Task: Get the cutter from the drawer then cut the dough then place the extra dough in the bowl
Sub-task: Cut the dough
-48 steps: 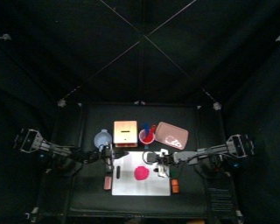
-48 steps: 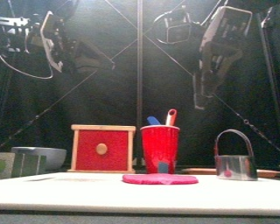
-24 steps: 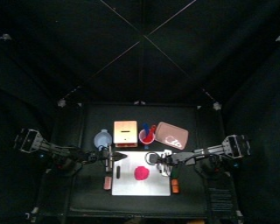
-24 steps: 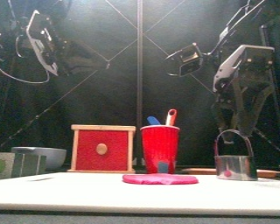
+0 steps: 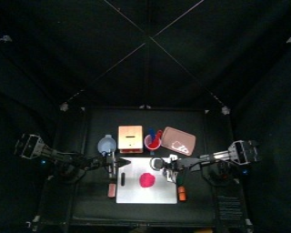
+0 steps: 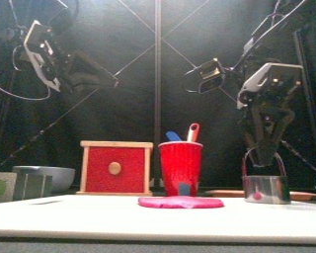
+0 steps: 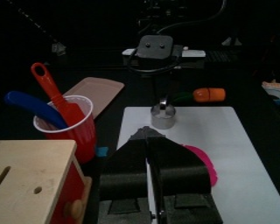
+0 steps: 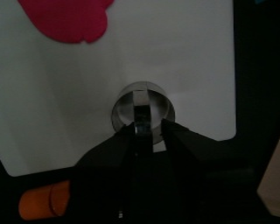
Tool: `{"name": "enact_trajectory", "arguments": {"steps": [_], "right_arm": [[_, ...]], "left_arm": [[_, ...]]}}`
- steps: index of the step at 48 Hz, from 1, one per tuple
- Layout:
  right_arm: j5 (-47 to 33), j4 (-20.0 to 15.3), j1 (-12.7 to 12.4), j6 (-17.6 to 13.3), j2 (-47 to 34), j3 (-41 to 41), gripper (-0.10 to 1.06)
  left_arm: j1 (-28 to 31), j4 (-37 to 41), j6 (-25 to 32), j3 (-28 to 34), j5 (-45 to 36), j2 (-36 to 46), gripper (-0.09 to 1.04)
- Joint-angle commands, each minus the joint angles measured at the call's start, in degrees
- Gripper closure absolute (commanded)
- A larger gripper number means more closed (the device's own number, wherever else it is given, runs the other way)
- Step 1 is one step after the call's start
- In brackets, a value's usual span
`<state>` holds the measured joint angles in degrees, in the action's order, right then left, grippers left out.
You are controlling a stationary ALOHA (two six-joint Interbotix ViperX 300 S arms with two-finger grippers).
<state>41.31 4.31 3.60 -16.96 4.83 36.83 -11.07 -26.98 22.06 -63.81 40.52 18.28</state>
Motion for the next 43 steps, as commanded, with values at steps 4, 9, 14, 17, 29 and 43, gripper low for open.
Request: {"name": "enact_trajectory", "arguments": {"steps": [4,9,14,17,29,43], "right_arm": [[-0.09,-1.32,0.88,0.00,0.44,-6.42,0.48],[0.09,-2.02,2.20,0.09,-2.37,-11.34,0.48],[0.53,-2.55,3.25,0.35,-6.68,-16.26,0.48],[0.62,-2.81,3.34,0.53,-8.96,-18.98,0.48],[4.39,-2.81,3.69,0.88,-16.17,-26.02,0.48],[5.36,-2.90,3.78,0.79,-17.75,-27.33,0.48]], "left_arm": [[0.09,-0.97,0.00,0.00,0.44,0.09,0.71],[0.09,-1.41,0.00,-1.23,0.53,0.18,0.71],[0.18,-2.11,0.00,-2.37,0.53,0.18,0.71],[0.18,-2.20,0.00,-2.81,0.44,0.18,0.71],[0.18,-2.20,0.26,-4.04,0.00,0.09,0.71],[0.35,-2.20,0.18,-4.66,0.00,0.18,0.71]]}}
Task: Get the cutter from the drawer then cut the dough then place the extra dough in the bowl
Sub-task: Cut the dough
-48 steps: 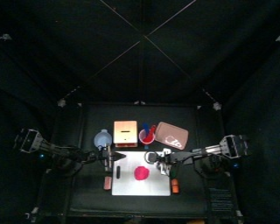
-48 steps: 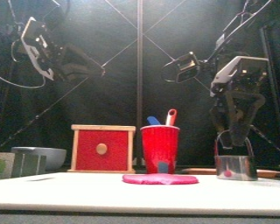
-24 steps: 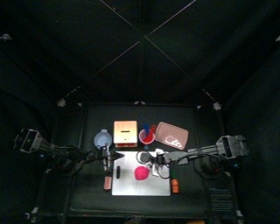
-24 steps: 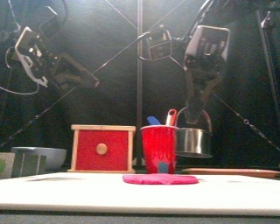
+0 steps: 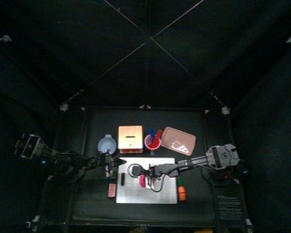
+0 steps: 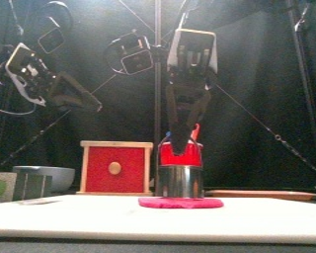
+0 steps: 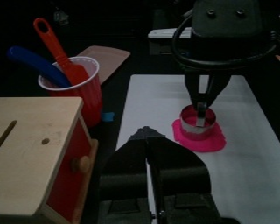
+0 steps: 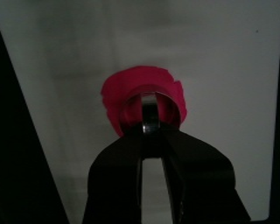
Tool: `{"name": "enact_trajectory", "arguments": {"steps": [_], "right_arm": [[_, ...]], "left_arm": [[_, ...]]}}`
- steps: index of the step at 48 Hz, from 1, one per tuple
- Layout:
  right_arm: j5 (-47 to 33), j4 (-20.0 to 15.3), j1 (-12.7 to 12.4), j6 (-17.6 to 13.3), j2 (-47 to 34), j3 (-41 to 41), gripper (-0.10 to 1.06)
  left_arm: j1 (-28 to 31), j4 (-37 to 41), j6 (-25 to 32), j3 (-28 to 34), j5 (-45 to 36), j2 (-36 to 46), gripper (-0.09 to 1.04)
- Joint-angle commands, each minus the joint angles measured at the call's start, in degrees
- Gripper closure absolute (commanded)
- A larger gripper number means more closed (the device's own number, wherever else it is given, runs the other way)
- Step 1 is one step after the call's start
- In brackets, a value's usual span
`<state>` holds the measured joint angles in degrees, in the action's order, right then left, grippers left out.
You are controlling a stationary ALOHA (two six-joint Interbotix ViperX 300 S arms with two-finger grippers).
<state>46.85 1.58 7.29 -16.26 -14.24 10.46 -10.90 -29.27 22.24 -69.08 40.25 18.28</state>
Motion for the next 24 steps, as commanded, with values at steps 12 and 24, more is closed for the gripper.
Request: {"name": "enact_trajectory", "arguments": {"steps": [12,24], "right_arm": [[0.62,0.70,0.26,-0.35,0.62,-0.70,0.46],[-0.44,1.85,0.44,-0.62,2.37,-1.14,0.16]], "left_arm": [[0.44,0.09,0.00,0.62,0.26,0.18,0.71],[0.70,0.09,0.09,0.79,0.26,0.18,0.71]]}}
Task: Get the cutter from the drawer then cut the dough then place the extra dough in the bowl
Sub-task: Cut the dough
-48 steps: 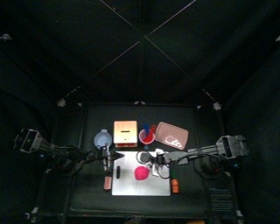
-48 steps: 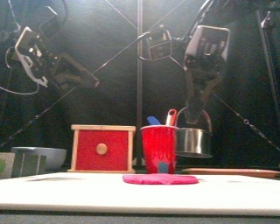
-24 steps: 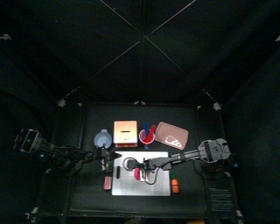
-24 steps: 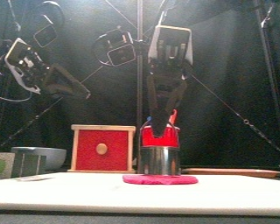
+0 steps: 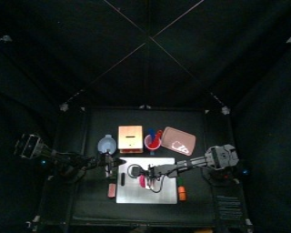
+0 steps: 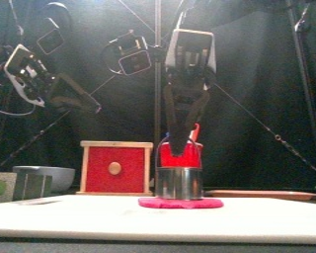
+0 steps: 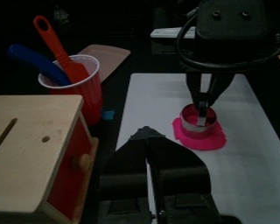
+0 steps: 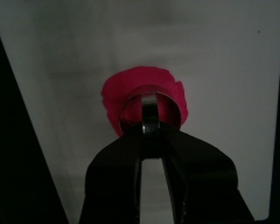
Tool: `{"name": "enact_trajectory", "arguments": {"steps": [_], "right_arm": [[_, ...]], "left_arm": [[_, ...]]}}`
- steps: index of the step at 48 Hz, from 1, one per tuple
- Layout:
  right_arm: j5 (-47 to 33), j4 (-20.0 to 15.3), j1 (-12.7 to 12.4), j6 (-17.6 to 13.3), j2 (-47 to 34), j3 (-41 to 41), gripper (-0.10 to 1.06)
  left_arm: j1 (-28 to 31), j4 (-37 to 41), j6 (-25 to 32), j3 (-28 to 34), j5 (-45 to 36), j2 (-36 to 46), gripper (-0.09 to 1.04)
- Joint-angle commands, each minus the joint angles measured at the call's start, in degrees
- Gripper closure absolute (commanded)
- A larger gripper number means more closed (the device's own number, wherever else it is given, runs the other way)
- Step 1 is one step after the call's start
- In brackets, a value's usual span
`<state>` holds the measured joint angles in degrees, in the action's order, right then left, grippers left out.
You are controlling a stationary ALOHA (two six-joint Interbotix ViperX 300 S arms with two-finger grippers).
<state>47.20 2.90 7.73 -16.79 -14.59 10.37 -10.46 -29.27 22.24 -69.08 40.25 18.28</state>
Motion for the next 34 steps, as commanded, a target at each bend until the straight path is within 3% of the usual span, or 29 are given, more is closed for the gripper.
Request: {"name": "enact_trajectory", "arguments": {"steps": [1,9,19,29,34], "right_arm": [[-1.14,0.70,0.00,-0.09,2.90,-1.05,0.15],[-7.21,3.16,-0.18,-0.09,6.68,1.49,0.13],[-20.92,4.66,-0.35,-0.18,14.85,12.83,0.13],[-46.14,4.13,-0.62,-0.26,23.47,29.44,0.13],[-58.54,3.08,-2.02,-0.09,26.02,36.91,0.13]], "left_arm": [[0.35,0.09,0.09,0.79,0.26,0.18,0.71],[1.32,0.09,0.26,0.70,0.09,-0.26,0.69],[2.11,0.09,-0.09,4.13,-2.46,-3.96,0.69],[1.93,0.44,-0.18,7.73,-1.67,-7.12,0.69],[0.18,2.90,-0.18,9.32,1.76,-9.23,0.69]]}}
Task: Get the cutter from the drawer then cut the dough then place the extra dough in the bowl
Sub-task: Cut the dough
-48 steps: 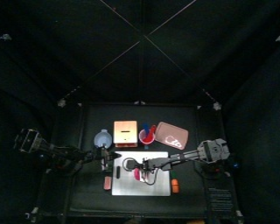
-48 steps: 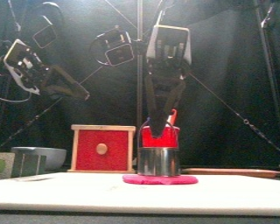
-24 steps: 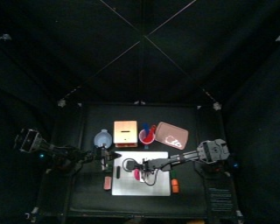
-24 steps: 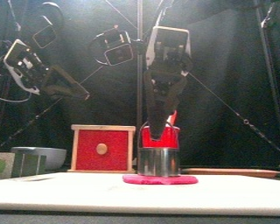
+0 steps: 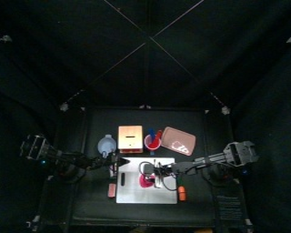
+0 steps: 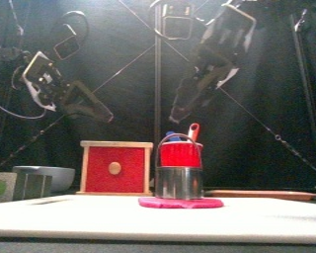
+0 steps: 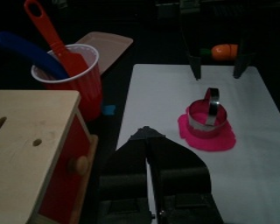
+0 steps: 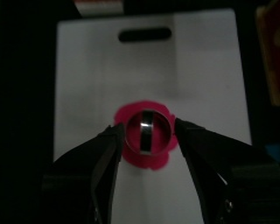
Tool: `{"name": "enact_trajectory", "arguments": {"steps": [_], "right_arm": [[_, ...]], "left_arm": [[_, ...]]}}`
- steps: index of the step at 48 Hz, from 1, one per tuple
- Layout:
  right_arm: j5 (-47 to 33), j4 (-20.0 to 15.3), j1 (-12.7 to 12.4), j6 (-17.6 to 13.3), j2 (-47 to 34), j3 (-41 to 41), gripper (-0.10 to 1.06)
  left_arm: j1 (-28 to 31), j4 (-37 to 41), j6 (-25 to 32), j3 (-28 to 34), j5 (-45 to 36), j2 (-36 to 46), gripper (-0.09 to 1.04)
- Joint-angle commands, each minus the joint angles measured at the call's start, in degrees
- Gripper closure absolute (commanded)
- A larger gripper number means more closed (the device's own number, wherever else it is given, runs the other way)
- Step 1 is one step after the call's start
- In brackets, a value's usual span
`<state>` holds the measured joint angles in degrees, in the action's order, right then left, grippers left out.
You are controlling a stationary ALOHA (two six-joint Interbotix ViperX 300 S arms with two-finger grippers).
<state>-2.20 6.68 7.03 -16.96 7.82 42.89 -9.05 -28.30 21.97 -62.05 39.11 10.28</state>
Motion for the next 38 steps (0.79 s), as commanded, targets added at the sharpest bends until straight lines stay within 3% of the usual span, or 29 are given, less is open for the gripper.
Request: {"name": "enact_trajectory", "arguments": {"steps": [1,7,16,20,28,38], "right_arm": [[-11.78,-0.53,-1.58,0.26,3.87,5.80,0.13],[-19.25,-0.09,-2.55,0.70,3.87,10.46,0.13],[-12.30,-0.88,-3.78,0.00,1.67,9.84,0.13],[-13.18,-1.05,-3.60,0.70,1.32,9.14,0.13],[-27.69,-2.20,-2.64,0.53,0.53,12.83,0.13],[-43.86,-11.60,1.67,1.23,-6.15,17.40,0.13]], "left_arm": [[-1.76,2.55,0.00,2.46,4.31,-1.85,0.69],[-4.22,3.96,-1.14,3.08,11.69,-6.15,0.68],[-6.68,5.71,-6.94,4.48,19.60,-14.68,0.56],[-6.94,7.29,-10.20,5.98,20.74,-17.75,0.49],[-6.94,9.58,-14.06,8.44,21.18,-21.88,0.36],[-6.86,10.81,-14.50,9.84,21.27,-23.20,0.26]]}}
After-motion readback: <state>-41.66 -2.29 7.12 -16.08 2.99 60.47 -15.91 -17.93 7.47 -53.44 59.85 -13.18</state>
